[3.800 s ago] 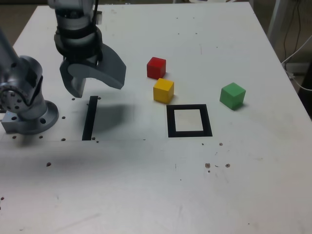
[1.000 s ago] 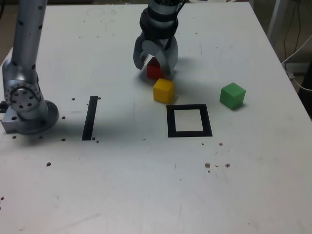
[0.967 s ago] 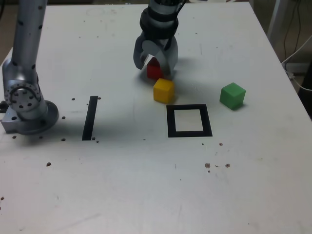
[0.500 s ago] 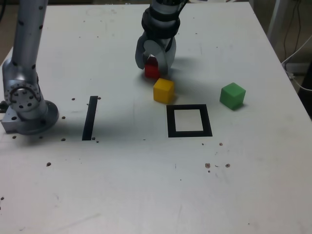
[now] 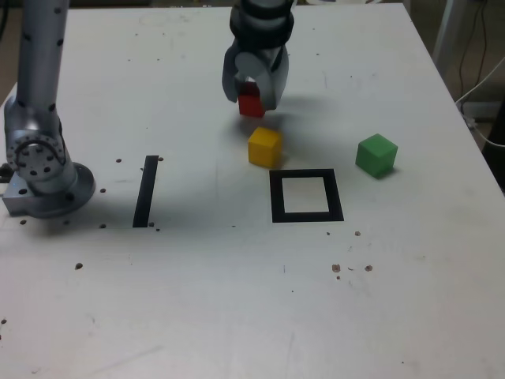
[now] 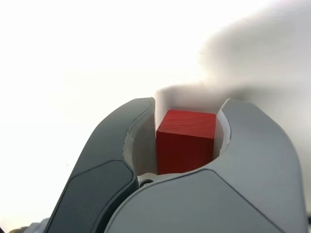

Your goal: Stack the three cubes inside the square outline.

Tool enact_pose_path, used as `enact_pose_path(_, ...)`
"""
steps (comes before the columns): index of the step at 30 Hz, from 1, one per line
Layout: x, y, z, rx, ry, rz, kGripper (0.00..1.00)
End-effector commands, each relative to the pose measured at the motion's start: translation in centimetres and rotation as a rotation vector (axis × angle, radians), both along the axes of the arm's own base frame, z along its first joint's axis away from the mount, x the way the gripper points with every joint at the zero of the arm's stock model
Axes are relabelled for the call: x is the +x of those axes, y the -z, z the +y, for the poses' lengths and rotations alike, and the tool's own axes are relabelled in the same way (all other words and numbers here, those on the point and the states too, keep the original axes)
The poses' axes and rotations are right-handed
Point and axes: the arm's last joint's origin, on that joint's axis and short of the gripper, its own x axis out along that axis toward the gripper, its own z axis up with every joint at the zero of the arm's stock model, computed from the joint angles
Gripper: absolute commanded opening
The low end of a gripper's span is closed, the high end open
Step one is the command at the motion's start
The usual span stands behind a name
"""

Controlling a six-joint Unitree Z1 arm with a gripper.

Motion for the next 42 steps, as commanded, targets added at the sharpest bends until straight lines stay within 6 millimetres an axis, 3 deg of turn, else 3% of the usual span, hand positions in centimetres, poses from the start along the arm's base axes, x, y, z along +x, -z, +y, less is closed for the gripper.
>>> enact_pose_path(1, -0.1, -1.5, -0.9, 0.000, -0.004, -0.028, 0.19)
enact_pose_path(8, 0.0, -4.5, -6.3, 0.008, -0.082, -0.076, 0.19)
enact_pose_path(16, 0.4, -3.7, -13.7, -0.046, -0.193, -0.105, 0.19)
enact_pose_path(20, 1.3, -2.9, -16.1, -0.083, -0.205, -0.105, 0.19)
enact_pose_path(27, 3.5, -0.2, -17.1, -0.098, -0.252, -0.068, 0.19)
enact_pose_path(42, 6.5, 1.9, -17.1, -0.069, -0.305, -0.064, 0.19)
